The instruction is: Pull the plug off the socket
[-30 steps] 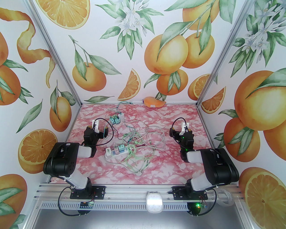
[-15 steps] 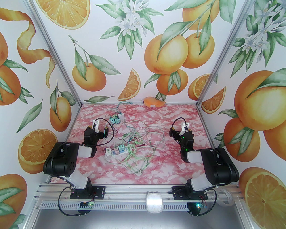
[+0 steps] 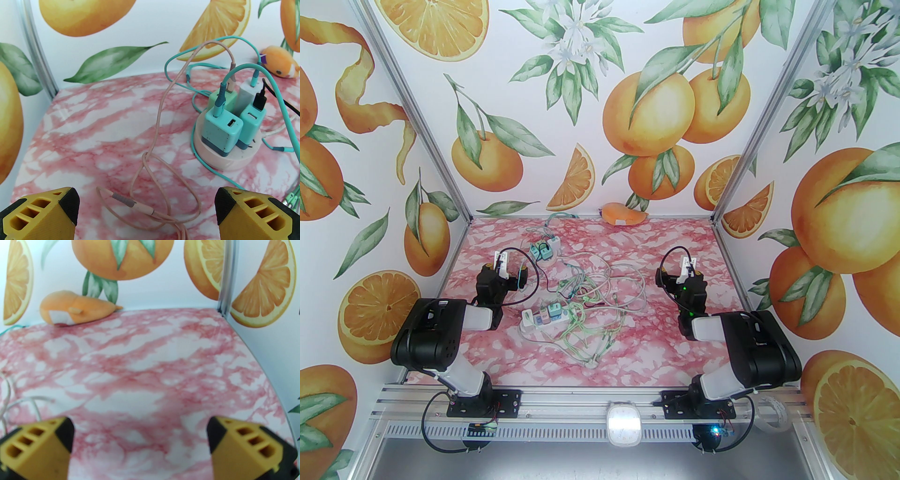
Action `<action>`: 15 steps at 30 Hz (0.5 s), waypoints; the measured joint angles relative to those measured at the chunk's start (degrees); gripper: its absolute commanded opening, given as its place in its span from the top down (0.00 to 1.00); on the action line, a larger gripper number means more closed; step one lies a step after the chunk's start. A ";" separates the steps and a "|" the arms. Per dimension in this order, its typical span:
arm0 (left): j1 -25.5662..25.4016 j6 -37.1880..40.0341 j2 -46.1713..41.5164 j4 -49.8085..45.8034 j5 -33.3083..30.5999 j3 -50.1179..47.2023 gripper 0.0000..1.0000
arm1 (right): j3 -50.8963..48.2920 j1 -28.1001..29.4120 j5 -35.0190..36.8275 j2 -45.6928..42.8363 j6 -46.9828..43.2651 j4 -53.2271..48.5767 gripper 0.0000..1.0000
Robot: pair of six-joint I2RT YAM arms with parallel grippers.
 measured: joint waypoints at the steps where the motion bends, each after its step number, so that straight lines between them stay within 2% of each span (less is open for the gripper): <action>1: 0.00 0.00 0.00 -0.02 0.02 0.02 0.00 | 0.00 0.00 0.00 0.00 0.00 0.00 0.00; 11: 0.90 -0.24 -0.02 -0.09 1.27 0.02 0.00 | 0.00 0.00 0.00 0.00 0.00 0.00 0.00; 15: 0.96 -0.81 -1.66 -2.93 -0.13 0.17 0.00 | 0.00 0.00 0.02 0.00 0.00 0.00 0.00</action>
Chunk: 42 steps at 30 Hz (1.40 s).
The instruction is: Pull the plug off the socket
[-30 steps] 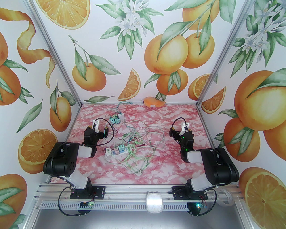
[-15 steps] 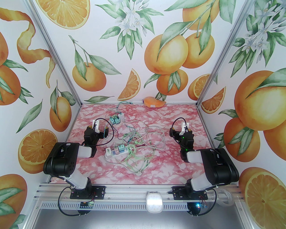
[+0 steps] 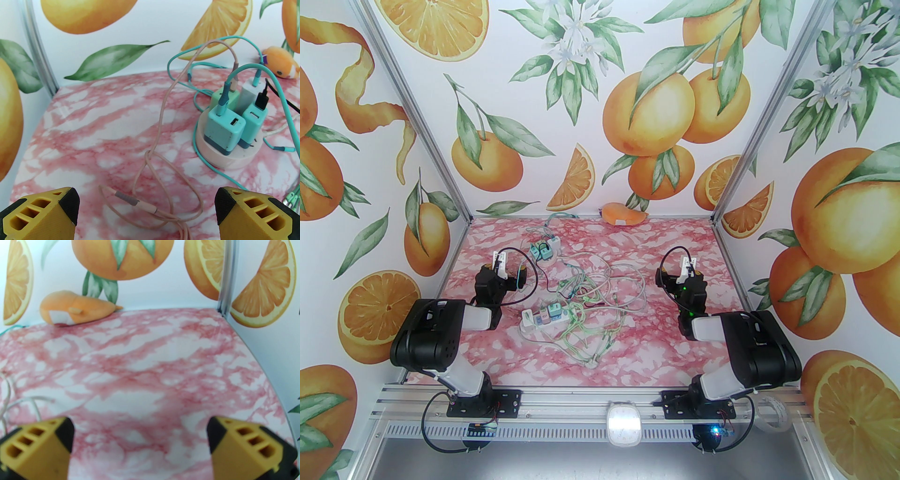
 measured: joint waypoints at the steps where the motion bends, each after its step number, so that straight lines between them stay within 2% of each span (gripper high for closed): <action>1: 0.02 -0.55 -1.18 -2.71 -1.01 0.68 0.00 | -0.02 0.00 0.04 0.00 0.02 0.07 0.00; 5: 1.64 -3.04 -7.15 -15.41 -5.90 6.93 0.00 | -1.81 0.02 1.18 -0.02 0.66 3.72 0.00; 9: 4.98 -5.90 -11.50 -28.09 -9.49 17.33 0.00 | -3.32 0.02 2.45 -1.16 1.07 3.93 0.00; 16: 9.25 -11.08 -7.67 -54.82 -18.82 36.68 0.00 | -1.03 0.02 5.70 -8.85 1.97 -3.48 0.00; 22: 14.01 -17.90 -5.31 -70.86 -17.51 39.01 0.00 | 2.80 0.02 9.84 -15.26 7.28 -12.87 0.00; 24: 14.45 -19.26 -5.33 -73.05 -17.03 39.01 0.00 | 4.50 -0.02 10.93 -17.79 9.14 -15.21 0.00; 26: 14.53 -22.05 -7.08 -73.83 -12.98 37.59 0.01 | 6.08 -0.13 10.38 -19.21 12.74 -19.06 0.00; 31: 14.38 -28.96 -19.76 -79.52 -0.94 32.04 0.11 | 15.17 1.14 3.96 -22.21 21.51 -30.08 0.00; 36: 12.13 -34.64 -27.61 -82.58 5.81 27.52 0.27 | 19.98 13.38 3.39 -22.91 23.02 -35.45 0.00; 41: 6.16 -39.93 -29.05 -86.38 9.29 20.26 0.56 | 22.49 21.86 1.92 -20.92 23.08 -42.58 0.00; 42: 5.14 -40.98 -29.51 -87.71 9.73 18.49 0.65 | 23.96 23.43 1.81 -19.80 22.91 -44.50 0.00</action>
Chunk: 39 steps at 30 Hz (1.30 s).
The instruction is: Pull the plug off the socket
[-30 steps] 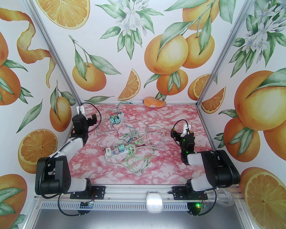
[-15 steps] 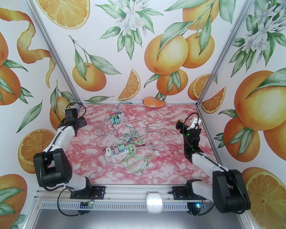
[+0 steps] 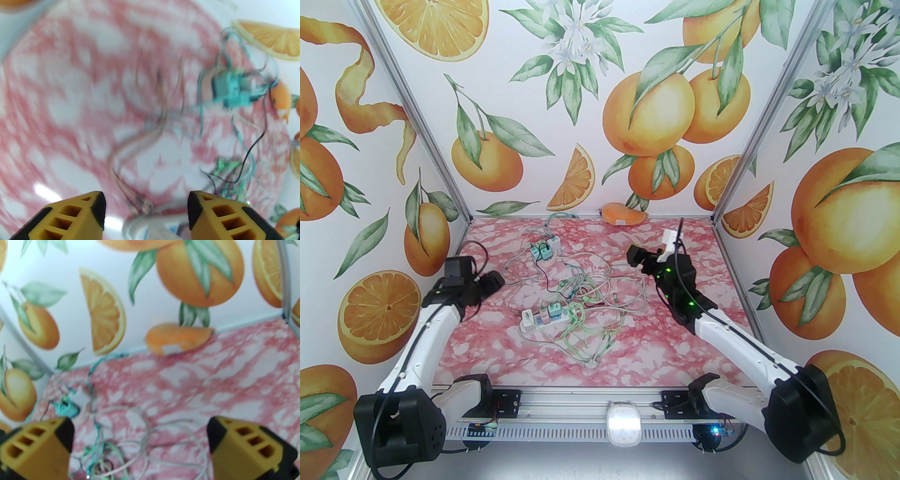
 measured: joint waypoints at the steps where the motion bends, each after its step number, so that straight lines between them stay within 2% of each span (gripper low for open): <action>1: -0.52 -0.48 -0.39 -0.90 0.15 -1.07 0.71 | 0.90 1.27 -0.09 0.72 -0.31 -1.14 0.00; 4: -1.95 -3.02 -2.19 -2.56 0.68 -4.52 0.89 | 1.77 6.14 0.42 1.60 -1.81 -3.02 0.00; 8: -3.28 -5.64 -2.82 -3.10 1.44 -8.39 0.94 | 2.03 10.82 0.83 2.43 -3.67 -4.46 0.00; 11: -5.40 -7.21 -2.62 -3.04 2.01 -10.69 0.94 | 2.47 11.50 1.09 3.41 -4.28 -4.96 0.00; 15: -11.08 -9.84 -0.83 -2.80 1.97 -12.17 0.93 | 3.26 11.98 1.84 4.68 -4.52 -5.40 0.00; 23: -18.51 -13.86 4.66 2.71 2.10 -14.36 0.91 | 6.23 13.77 1.86 5.49 -4.74 -7.87 0.00; 35: -35.41 -17.33 20.94 17.42 3.10 -5.51 0.91 | 6.91 14.03 1.86 5.55 -4.92 -13.90 0.00; 39: -37.99 -17.09 26.32 18.45 3.43 -0.44 0.89 | 6.91 14.03 1.22 5.53 -4.44 -16.70 0.00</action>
